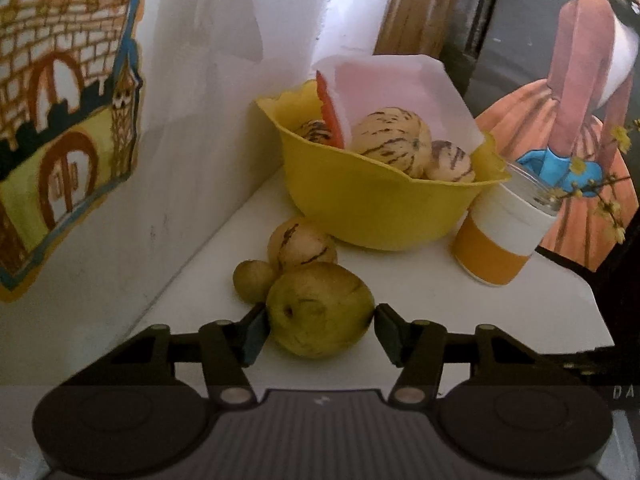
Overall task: Organize fruits
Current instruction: 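Grasp the small brown fruit with the right tool while the left tool grasps the yellow-green pear, then lower both held fruits onto the metal tray and open both tools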
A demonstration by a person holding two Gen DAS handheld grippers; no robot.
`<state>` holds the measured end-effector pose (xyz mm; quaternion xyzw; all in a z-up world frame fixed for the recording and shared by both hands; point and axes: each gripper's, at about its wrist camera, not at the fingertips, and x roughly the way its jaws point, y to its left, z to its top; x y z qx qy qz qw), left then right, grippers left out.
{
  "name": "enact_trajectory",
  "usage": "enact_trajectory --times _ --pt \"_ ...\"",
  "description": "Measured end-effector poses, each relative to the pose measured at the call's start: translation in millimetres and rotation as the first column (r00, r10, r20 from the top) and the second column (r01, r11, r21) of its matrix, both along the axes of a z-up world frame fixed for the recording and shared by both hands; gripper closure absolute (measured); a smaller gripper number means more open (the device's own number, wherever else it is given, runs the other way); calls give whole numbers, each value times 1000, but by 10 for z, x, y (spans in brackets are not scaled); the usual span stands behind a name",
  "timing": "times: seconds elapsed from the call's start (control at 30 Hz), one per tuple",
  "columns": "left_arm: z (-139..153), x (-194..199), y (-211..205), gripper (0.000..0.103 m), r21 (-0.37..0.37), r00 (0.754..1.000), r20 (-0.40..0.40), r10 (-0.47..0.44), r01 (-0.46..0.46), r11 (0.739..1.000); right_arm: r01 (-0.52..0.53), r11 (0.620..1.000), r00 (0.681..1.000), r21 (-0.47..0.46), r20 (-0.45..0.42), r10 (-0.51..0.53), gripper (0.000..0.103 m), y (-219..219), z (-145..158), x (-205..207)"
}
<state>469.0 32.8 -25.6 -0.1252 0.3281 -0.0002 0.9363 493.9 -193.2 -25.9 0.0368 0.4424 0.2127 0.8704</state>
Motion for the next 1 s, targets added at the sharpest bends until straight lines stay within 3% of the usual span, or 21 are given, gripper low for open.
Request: enact_trajectory --times 0.17,0.33,0.57,0.7,1.0 --pt "-20 56 -20 40 -15 1000 -14 26 -26 1000 -8 1000 1000 -5 13 8 64 26 -4 -3" --pt "-30 31 -29 41 -17 999 -11 37 -37 999 -13 1000 999 -12 30 14 75 50 -20 -12" --pt "-4 -124 -130 43 -17 999 -25 -35 35 999 -21 1000 1000 15 14 20 75 15 -15 1" --pt "12 -206 -158 43 -70 997 -47 -57 53 996 -22 999 1000 47 -14 23 75 12 -5 -34" --pt "58 -345 -215 44 -175 994 -77 -72 58 983 -21 996 1000 91 22 19 75 -76 196 -169"
